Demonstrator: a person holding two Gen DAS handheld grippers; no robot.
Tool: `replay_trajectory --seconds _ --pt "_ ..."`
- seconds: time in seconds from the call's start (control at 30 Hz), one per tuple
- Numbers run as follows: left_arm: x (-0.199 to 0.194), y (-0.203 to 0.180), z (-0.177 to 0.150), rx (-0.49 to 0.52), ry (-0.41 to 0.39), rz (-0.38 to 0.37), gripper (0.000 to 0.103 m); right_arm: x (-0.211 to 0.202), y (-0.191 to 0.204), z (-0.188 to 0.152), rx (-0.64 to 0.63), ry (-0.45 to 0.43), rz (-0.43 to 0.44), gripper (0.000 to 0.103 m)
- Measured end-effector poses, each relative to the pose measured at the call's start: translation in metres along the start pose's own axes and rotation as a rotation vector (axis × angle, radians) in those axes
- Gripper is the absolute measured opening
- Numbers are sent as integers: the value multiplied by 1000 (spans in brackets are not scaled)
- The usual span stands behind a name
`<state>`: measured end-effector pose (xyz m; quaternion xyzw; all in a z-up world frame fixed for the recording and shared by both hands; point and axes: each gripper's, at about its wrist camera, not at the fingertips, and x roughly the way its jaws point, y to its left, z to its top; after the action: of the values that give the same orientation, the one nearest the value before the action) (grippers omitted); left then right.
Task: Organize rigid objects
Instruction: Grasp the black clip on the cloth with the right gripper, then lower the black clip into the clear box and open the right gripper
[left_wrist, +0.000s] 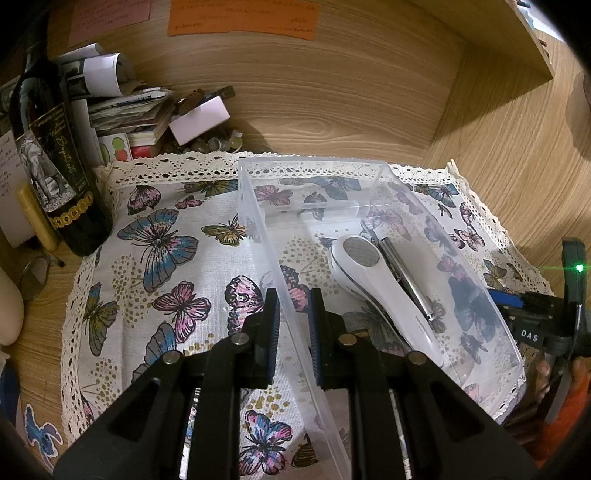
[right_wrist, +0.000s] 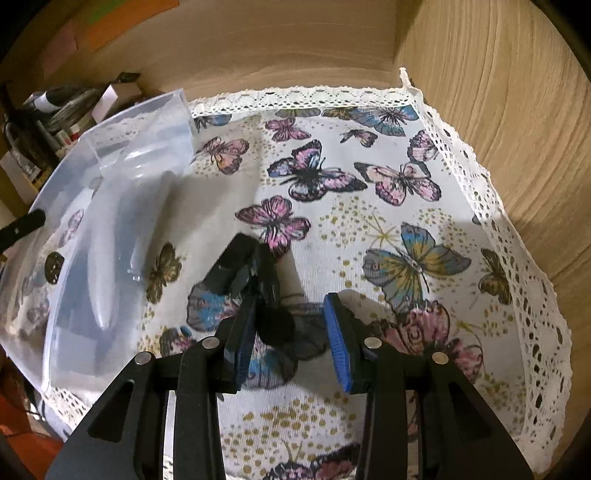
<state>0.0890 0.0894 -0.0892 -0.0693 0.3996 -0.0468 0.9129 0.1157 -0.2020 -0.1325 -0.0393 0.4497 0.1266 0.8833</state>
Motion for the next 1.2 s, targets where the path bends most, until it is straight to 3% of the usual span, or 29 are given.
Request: replay_trajectory --seconds 0.37,0.47,0.53,0.8,1.2 --pt "0 0 0 0 0 0 14 14 14 18 -73 10 35 33" --pt "0 0 0 0 0 0 14 13 18 20 -83 -7 37 18" --pt "0 0 0 1 0 0 14 13 19 23 -88 -19 38 15" --pt "0 -1 0 0 0 0 14 -17 34 35 -116 -115 56 15" --pt "0 -1 0 0 -1 0 14 -54 88 56 -237 -256 179 15"
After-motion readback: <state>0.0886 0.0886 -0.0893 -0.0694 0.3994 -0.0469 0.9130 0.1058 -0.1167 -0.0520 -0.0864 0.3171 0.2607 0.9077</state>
